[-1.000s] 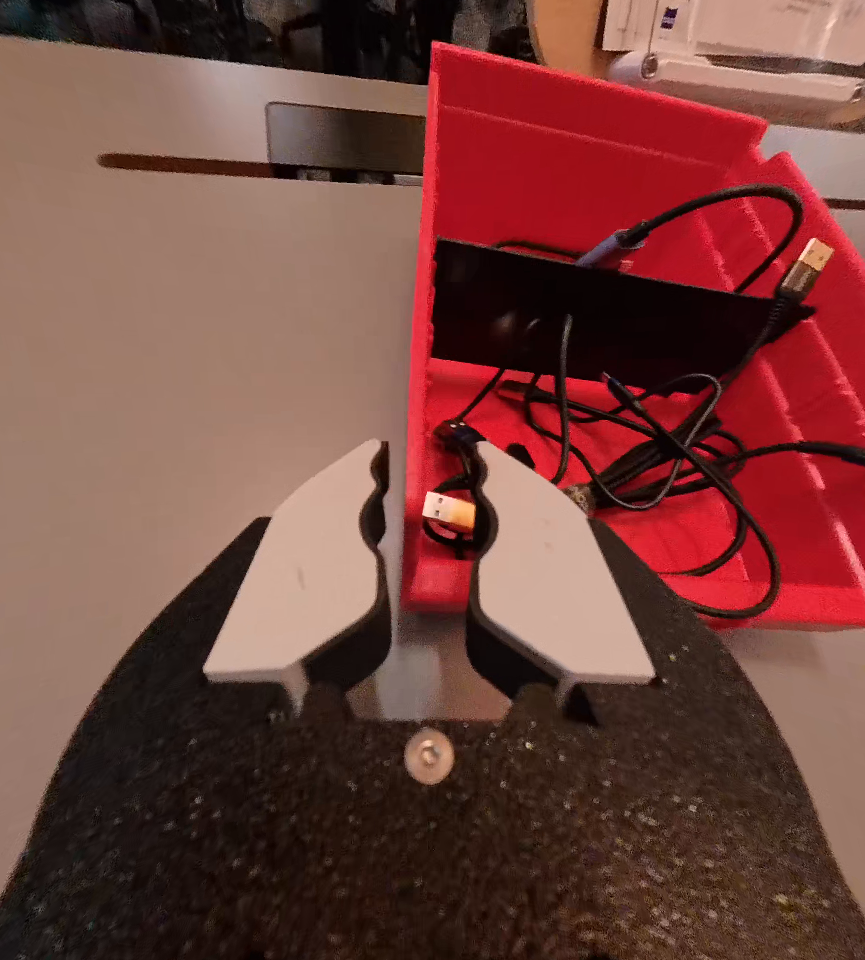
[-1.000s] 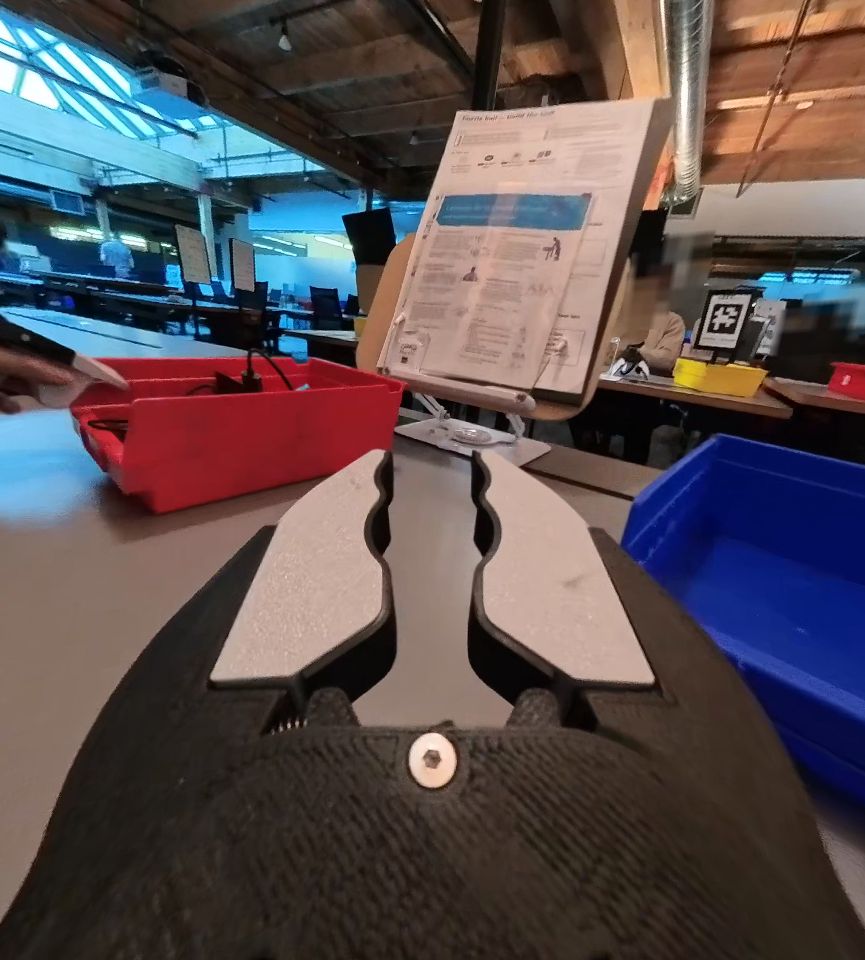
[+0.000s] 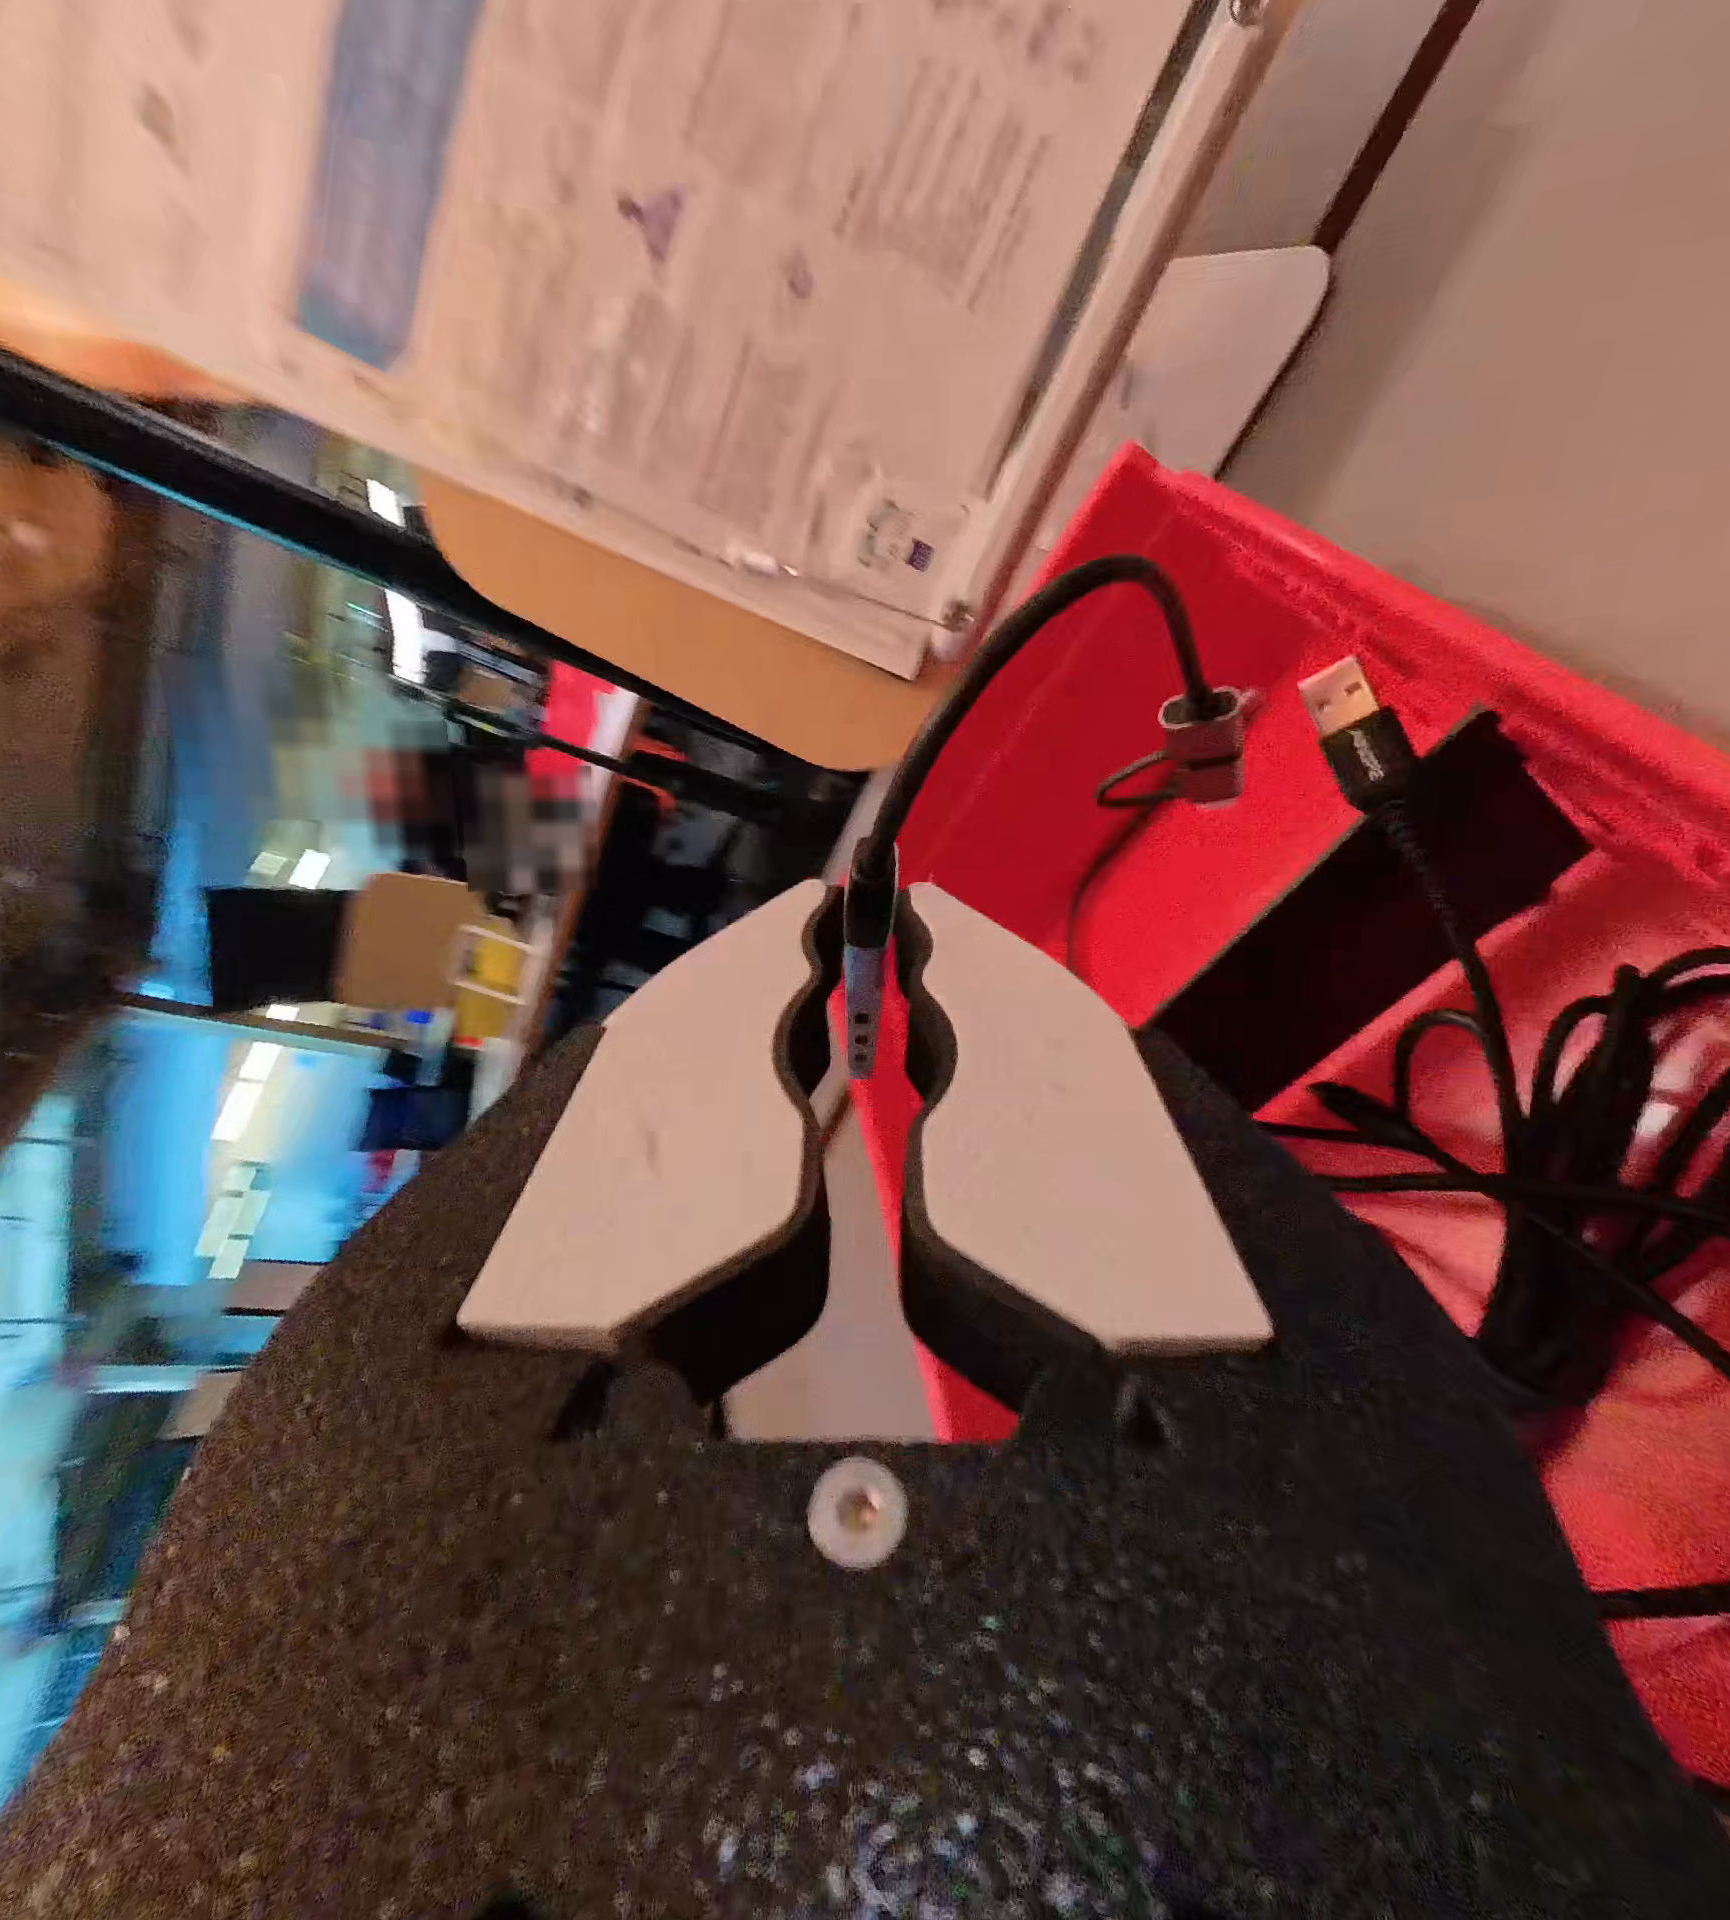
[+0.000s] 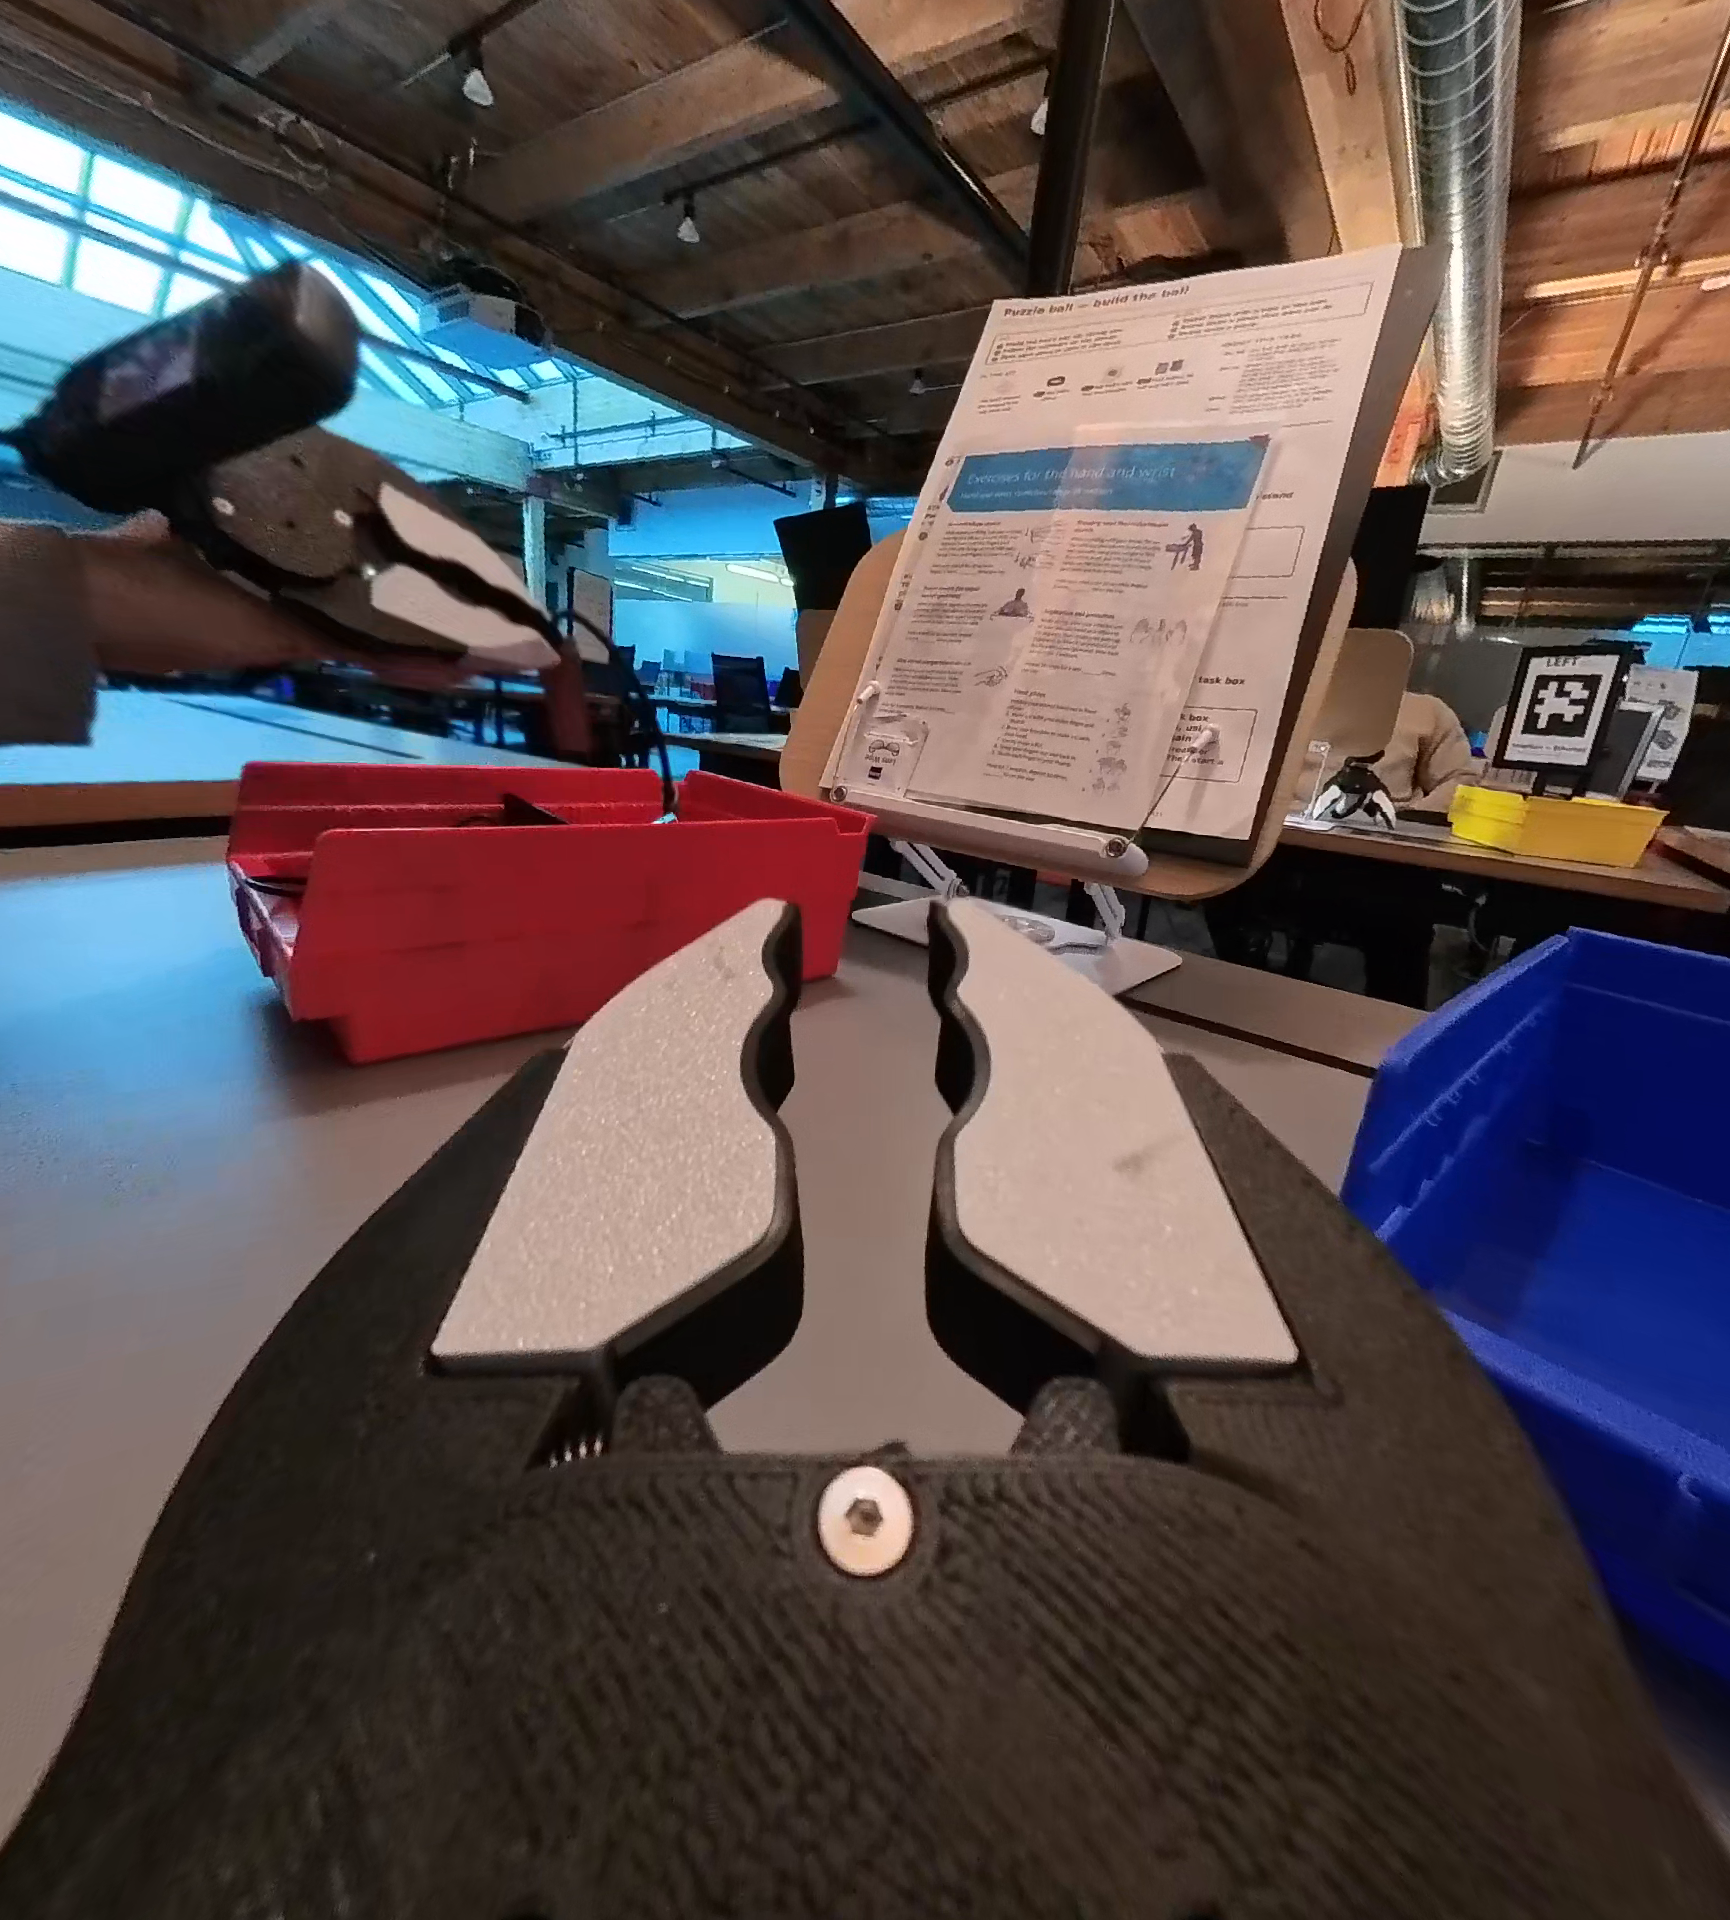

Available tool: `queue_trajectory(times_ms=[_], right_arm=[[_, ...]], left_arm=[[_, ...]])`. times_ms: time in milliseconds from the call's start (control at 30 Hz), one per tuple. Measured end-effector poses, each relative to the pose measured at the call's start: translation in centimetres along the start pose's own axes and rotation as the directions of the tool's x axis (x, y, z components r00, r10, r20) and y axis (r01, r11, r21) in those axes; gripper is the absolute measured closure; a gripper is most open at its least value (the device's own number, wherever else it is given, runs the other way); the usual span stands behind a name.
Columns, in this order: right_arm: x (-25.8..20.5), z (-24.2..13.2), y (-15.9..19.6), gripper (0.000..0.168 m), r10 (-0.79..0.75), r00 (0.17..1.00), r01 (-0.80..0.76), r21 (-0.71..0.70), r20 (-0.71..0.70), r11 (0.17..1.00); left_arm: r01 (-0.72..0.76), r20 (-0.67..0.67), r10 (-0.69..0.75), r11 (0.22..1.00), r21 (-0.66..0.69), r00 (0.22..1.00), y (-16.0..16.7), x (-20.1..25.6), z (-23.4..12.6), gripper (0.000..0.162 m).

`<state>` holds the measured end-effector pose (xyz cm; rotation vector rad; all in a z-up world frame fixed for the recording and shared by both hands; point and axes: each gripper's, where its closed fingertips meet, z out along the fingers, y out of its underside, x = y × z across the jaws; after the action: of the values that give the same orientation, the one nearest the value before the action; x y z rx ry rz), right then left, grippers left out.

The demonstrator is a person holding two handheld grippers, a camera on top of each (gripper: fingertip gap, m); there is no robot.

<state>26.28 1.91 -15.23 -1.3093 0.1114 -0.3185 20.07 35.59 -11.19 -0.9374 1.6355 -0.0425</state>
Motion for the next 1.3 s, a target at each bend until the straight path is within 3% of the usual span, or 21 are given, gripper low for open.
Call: queue_trajectory(times_ms=[33, 133, 200, 267, 333, 433, 600, 767, 933, 1000, 1067, 1100, 1133, 1200, 1233, 1300], right_arm=[[0.0, 0.0, -0.1, 0.144, 0.001, 1.0, -0.001, 0.004, -0.002, 1.0], [-0.8, 0.2, 0.3, 0.127, 0.034, 0.999, -0.032, -0.041, 0.036, 0.999], [-2.5, 0.1, -1.0, 0.121, 0.103, 0.988, -0.096, -0.061, 0.113, 0.993], [-2.7, 0.1, -4.0, 0.125, 0.172, 0.983, -0.174, 0.023, 0.071, 0.985], [-5.0, 0.4, -5.7, 0.123, 0.228, 0.958, -0.234, 0.014, 0.177, 0.972], [-7.2, 0.7, -4.9, 0.117, 0.179, 0.954, -0.162, -0.089, 0.242, 0.983], [-7.4, 0.7, -4.2, 0.138, 0.087, 0.974, -0.061, -0.127, 0.211, 0.99], [-8.1, 0.5, -4.0, 0.163, 0.047, 0.965, -0.013, -0.128, 0.26, 0.992], [-8.3, 0.4, -3.6, 0.165, -0.004, 0.962, 0.041, -0.128, 0.274, 0.991], [-7.6, 0.0, -3.9, 0.165, 0.069, 0.95, -0.033, -0.119, 0.305, 0.992], [-6.4, -0.6, -4.5, 0.165, 0.132, 0.934, -0.107, -0.092, 0.332, 0.99], [-5.7, -0.9, -4.9, 0.165, 0.163, 0.927, -0.148, -0.071, 0.339, 0.986], [-5.0, -1.3, -5.4, 0.165, 0.201, 0.916, -0.196, -0.048, 0.347, 0.979], [-4.4, -2.1, -6.4, 0.165, 0.274, 0.871, -0.295, -0.012, 0.408, 0.955], [-4.1, -2.4, -6.8, 0.165, 0.286, 0.857, -0.323, 0.014, 0.428, 0.946], [-4.0, -3.0, -7.2, 0.165, 0.276, 0.844, -0.336, 0.053, 0.46, 0.94]], left_arm=[[-0.105, 0.092, 0.104, 0.994, 0.007, 0.99, -1.7, -0.6, -1.4, 0.154], [-0.406, 0.335, 0.39, 0.914, -0.024, 0.858, -7.2, 0.0, -6.3, 0.153], [-0.516, 0.425, 0.473, 0.857, -0.017, 0.772, -10.5, 2.4, -9.1, 0.153], [-0.587, 0.495, 0.518, 0.81, -0.019, 0.698, -13.1, 5.4, -11.1, 0.153], [-0.635, 0.519, 0.547, 0.772, -0.009, 0.657, -15.0, 8.8, -12.1, 0.153], [-0.629, 0.497, 0.521, 0.775, 0.065, 0.694, -17.1, 13.2, -12.6, 0.153], [-0.584, 0.463, 0.457, 0.793, 0.174, 0.759, -19.3, 17.1, -13.6, 0.153], [-0.542, 0.45, 0.418, 0.818, 0.191, 0.79, -19.7, 17.8, -14.1, 0.153], [-0.486, 0.407, 0.364, 0.838, 0.25, 0.838, -19.3, 18.3, -13.9, 0.15], [-0.34, 0.315, 0.229, 0.866, 0.366, 0.921, -19.2, 18.3, -14.4, 0.116], [-0.054, 0.149, -0.018, 0.885, 0.463, 0.989, -18.7, 17.6, -15.0, 0.104], [0.126, 0.022, -0.157, 0.858, 0.498, 0.987, -18.5, 17.4, -15.3, 0.099], [0.316, -0.118, -0.299, 0.797, 0.515, 0.947, -18.2, 17.2, -15.5, 0.098], [0.678, -0.398, -0.549, 0.578, 0.455, 0.735, -17.6, 16.6, -15.8, 0.092], [0.82, -0.538, -0.619, 0.434, 0.373, 0.572, -17.5, 16.4, -15.8, 0.088], [0.976, -0.757, -0.617, 0.177, 0.13, 0.213, -17.7, 16.6, -15.7, 0.079]])
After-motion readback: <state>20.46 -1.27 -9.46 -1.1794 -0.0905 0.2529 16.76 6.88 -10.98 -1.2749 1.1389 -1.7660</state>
